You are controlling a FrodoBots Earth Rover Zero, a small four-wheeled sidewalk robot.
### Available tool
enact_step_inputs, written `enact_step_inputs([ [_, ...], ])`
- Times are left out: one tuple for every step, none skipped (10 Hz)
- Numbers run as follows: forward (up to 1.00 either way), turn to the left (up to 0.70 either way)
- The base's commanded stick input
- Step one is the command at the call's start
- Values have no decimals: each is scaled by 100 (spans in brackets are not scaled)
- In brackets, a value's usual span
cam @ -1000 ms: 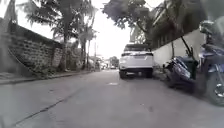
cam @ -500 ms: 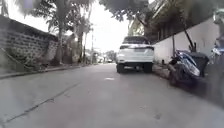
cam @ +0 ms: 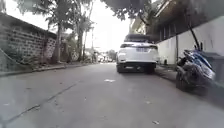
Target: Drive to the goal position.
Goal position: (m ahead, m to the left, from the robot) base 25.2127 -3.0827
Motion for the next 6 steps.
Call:
enact_step_inputs([
  [85, 4],
  [91, 19],
  [100, 40],
  [100, 40],
  [100, 40],
  [100, 40],
])
